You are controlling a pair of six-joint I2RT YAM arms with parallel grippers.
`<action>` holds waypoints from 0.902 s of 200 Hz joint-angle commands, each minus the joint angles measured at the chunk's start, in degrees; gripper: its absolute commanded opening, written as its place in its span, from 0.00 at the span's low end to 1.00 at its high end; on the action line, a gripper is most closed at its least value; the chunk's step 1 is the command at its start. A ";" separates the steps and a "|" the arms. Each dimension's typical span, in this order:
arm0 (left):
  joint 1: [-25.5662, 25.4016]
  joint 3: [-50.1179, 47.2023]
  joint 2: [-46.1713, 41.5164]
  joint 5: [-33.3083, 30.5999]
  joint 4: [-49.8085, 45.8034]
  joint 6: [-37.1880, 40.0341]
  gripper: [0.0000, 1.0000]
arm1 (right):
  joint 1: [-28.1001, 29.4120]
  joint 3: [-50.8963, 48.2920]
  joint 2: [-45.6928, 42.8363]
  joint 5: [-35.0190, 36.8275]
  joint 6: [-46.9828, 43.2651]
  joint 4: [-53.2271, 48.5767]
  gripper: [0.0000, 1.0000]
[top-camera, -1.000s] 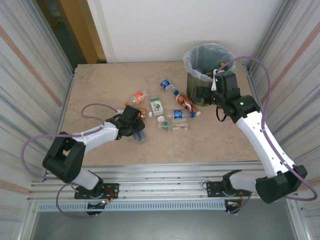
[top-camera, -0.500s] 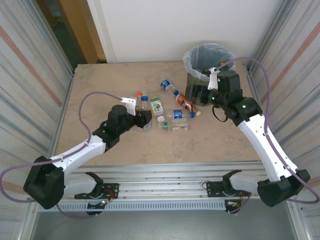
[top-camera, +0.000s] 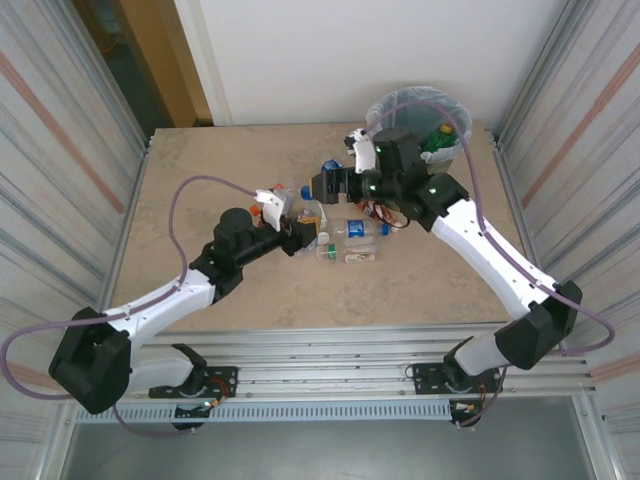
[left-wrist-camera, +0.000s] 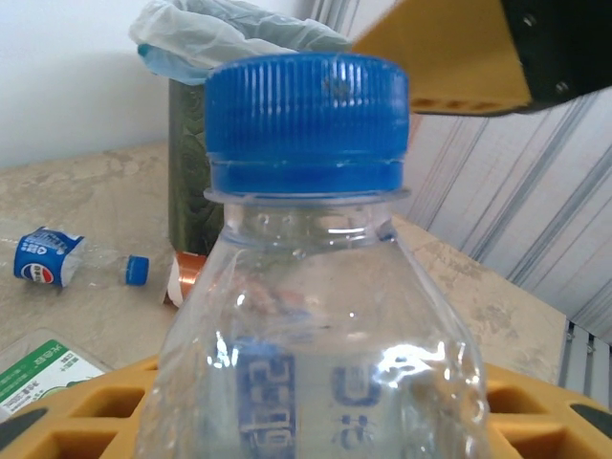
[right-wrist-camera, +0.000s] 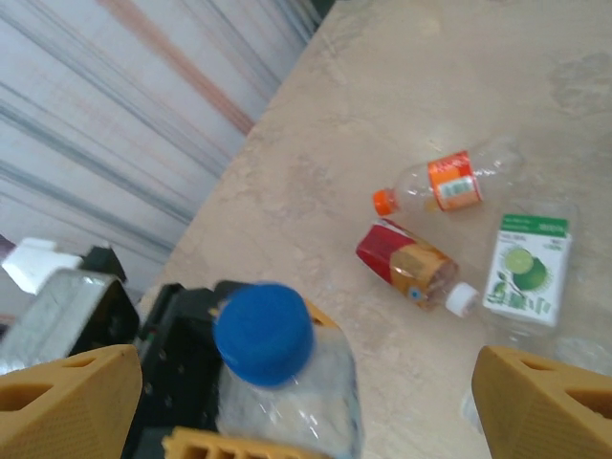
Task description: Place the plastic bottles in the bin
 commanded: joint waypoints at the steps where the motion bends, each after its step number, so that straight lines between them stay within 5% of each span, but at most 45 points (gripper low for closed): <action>1: -0.44 2.53 0.24 1.69 2.67 1.83 0.51 | 1.52 4.04 2.51 -0.07 -2.07 -1.08 0.87; 102: -0.93 3.28 1.38 0.83 2.99 0.91 0.51 | 5.49 7.49 8.06 2.78 -3.50 -6.19 0.58; 132: -0.88 3.45 1.28 0.21 2.60 0.91 0.52 | 5.68 8.09 8.26 5.10 -3.63 -7.29 0.33; 156: -0.88 3.39 1.02 -0.57 2.12 1.01 0.63 | 5.62 8.94 7.86 7.22 -4.27 -8.12 0.22; 180: -0.92 3.36 0.24 -1.09 1.76 0.92 0.99 | 5.64 9.53 6.90 10.25 -5.27 -8.35 0.21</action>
